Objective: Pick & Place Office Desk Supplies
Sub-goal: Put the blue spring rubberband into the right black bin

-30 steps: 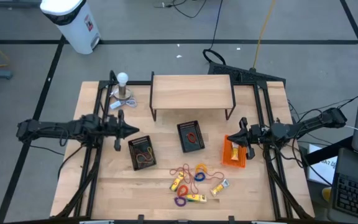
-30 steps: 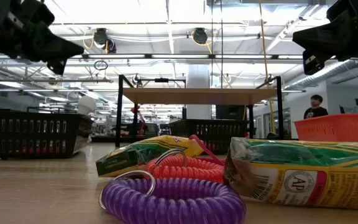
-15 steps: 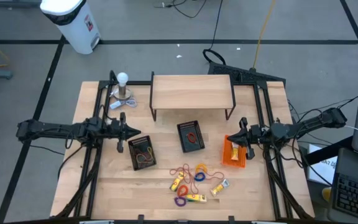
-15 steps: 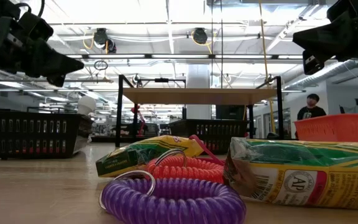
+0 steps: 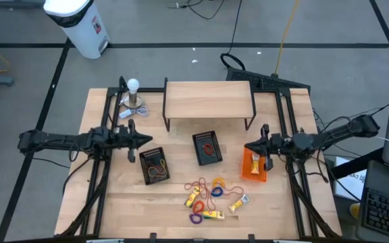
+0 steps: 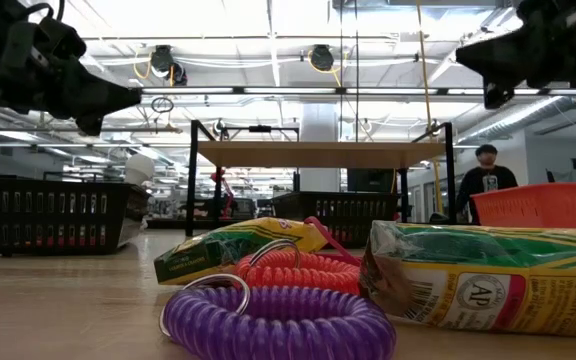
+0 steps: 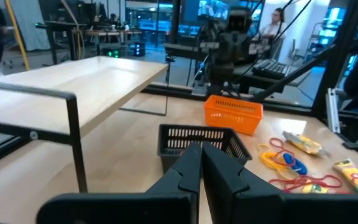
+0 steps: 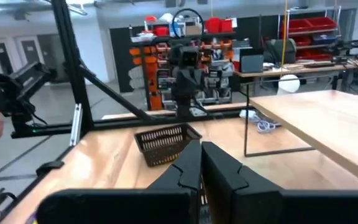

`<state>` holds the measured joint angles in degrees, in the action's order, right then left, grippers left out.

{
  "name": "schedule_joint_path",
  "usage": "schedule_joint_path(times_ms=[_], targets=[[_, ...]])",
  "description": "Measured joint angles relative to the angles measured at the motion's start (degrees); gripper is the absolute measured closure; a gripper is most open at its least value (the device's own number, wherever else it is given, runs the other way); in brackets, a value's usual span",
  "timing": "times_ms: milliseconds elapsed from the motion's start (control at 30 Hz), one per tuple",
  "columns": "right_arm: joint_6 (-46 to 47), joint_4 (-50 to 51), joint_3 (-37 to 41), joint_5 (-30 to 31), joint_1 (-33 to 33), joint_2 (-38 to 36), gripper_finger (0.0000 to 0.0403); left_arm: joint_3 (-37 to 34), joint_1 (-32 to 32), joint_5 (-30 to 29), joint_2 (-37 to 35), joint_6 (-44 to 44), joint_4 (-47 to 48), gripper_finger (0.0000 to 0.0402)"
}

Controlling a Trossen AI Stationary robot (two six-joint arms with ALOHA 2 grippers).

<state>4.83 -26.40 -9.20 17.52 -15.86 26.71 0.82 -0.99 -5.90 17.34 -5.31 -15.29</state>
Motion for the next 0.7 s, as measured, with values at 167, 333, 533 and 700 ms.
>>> schedule_joint_path(times_ms=[167, 333, 533, 700], targets=[[0.3, 6.9, -7.9, 0.4, -1.8, 6.6, 0.0399, 0.0, 0.0, -0.2, 0.0, -1.7, 1.0, 0.0383], [0.1, 15.6, -17.2, 3.1, -5.2, 14.7, 0.0399, 0.0, 0.0, -0.2, 0.0, -3.7, 1.1, 0.0382], [2.3, 23.8, -27.0, 3.1, -8.6, 23.8, 0.0399, 0.0, 0.0, -0.2, 0.0, -3.8, 1.0, 0.0382], [3.1, 24.2, -32.0, -1.3, -10.9, 33.2, 0.0399, 0.0, 0.0, -0.2, 0.0, -3.9, 1.0, 0.0382]])
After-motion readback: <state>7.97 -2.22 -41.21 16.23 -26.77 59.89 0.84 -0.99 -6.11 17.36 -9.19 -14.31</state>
